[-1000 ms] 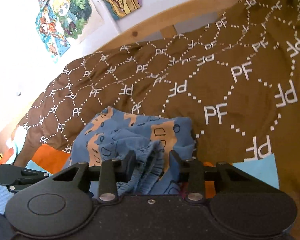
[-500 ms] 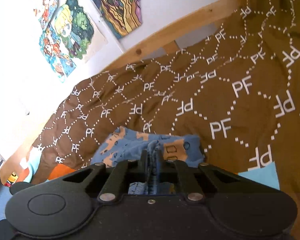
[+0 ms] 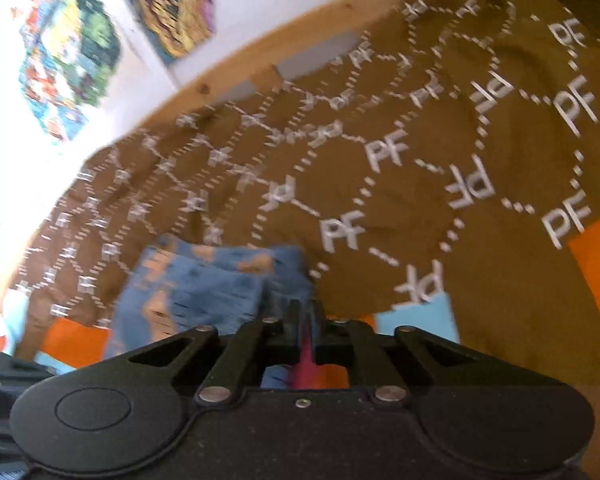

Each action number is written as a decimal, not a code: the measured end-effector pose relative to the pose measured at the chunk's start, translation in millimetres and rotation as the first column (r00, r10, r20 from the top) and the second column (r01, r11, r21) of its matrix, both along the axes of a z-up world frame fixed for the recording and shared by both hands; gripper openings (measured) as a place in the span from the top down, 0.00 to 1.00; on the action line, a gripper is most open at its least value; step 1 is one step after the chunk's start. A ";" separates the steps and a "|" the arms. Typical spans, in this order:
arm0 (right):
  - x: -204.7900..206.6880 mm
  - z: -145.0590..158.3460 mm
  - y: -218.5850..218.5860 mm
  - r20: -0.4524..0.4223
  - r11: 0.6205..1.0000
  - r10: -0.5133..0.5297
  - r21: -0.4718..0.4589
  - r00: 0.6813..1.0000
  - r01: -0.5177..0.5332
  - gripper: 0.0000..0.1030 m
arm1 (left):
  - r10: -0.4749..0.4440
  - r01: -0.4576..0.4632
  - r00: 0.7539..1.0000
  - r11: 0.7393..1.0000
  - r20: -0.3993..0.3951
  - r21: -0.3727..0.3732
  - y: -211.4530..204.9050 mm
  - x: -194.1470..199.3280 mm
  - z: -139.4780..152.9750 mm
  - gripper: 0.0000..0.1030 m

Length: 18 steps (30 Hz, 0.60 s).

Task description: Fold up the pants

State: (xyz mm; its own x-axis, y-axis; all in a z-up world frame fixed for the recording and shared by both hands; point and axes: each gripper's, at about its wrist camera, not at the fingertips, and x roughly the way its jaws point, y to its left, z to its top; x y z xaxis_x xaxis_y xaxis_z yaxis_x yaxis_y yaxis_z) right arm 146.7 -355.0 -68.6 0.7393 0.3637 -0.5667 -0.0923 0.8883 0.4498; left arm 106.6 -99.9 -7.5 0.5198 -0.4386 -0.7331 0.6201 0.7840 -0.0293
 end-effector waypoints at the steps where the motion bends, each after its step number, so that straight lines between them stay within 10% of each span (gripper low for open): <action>1: -3.0 3.7 2.8 0.035 1.000 0.011 -0.018 0.999 -0.011 0.82 | 0.028 -0.028 1.000 1.000 0.006 -0.007 4.4 3.4 1.7 0.86; 6: -14.8 20.8 31.8 0.154 0.990 0.124 -0.087 0.980 -0.111 0.71 | 0.208 -0.210 0.978 0.974 0.030 0.088 20.7 25.4 -9.9 0.83; 13: -22.0 7.1 80.4 -0.018 0.872 0.248 -0.430 0.968 -0.232 0.71 | 0.277 -0.270 0.958 0.958 -0.070 0.097 52.0 28.1 -33.0 0.80; 18: -34.4 18.7 57.3 0.078 0.897 0.188 -0.421 0.979 -0.139 0.65 | 0.201 -0.199 0.979 0.979 -0.022 0.052 56.9 26.8 -10.5 0.46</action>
State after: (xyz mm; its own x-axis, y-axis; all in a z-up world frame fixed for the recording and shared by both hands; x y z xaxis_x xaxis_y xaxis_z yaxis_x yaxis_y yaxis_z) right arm 112.3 -297.7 -49.8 0.7577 0.2379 -0.6077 -0.2806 0.9595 0.0258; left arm 133.4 -43.1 -18.0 0.5732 -0.2906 -0.7661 0.4502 0.8929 -0.0018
